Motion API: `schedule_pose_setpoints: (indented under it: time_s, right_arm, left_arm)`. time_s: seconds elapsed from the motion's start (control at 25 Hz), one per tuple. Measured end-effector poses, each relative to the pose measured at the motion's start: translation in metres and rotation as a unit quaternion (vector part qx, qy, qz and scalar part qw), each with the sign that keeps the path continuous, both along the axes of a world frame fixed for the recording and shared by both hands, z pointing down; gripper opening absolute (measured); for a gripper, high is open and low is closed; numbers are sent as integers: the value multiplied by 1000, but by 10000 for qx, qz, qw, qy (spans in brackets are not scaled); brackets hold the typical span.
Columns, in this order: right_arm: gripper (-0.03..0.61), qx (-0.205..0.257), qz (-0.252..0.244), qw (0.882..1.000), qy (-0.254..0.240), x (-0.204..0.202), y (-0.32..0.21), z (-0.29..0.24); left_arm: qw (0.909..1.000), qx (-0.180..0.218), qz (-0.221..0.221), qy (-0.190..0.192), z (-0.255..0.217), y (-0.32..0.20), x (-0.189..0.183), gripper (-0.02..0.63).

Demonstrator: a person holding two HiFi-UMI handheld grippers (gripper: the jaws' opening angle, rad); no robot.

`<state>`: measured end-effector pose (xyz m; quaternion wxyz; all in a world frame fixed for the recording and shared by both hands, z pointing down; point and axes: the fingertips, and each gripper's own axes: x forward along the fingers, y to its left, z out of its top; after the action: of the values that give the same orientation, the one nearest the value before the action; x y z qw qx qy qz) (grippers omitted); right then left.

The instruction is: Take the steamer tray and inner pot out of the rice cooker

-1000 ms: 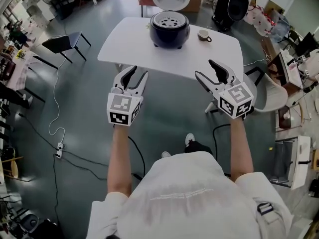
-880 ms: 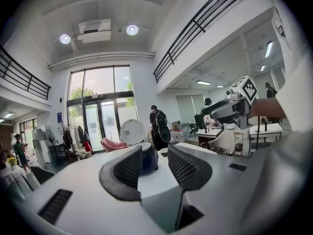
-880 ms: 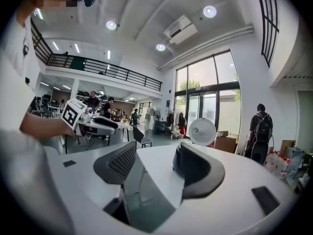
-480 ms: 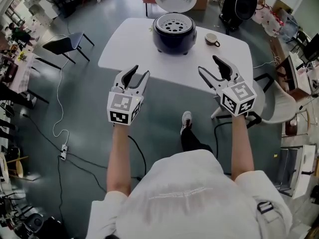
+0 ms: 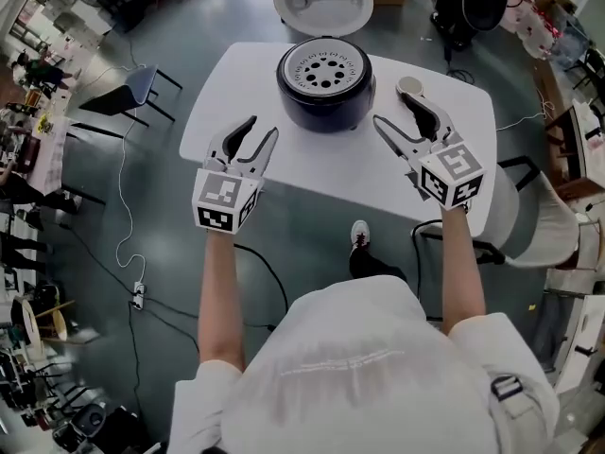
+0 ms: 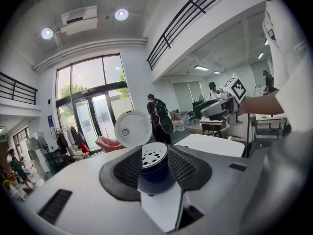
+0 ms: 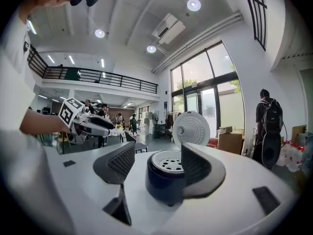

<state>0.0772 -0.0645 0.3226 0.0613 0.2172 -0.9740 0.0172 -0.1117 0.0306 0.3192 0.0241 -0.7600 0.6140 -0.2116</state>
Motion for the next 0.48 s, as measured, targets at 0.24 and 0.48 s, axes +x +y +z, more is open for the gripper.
schedule_pose_setpoints:
  time_s: [0.24, 0.48]
  right_arm:
    - [293, -402, -3, 9992, -41, -5, -61, 25]
    - [293, -695, 55, 9975, 63, -3, -86, 51]
  left_arm:
    - [9976, -506, 398, -264, 13, -74, 6, 179]
    - [9860, -1169, 1092, -476, 49, -125, 27, 183]
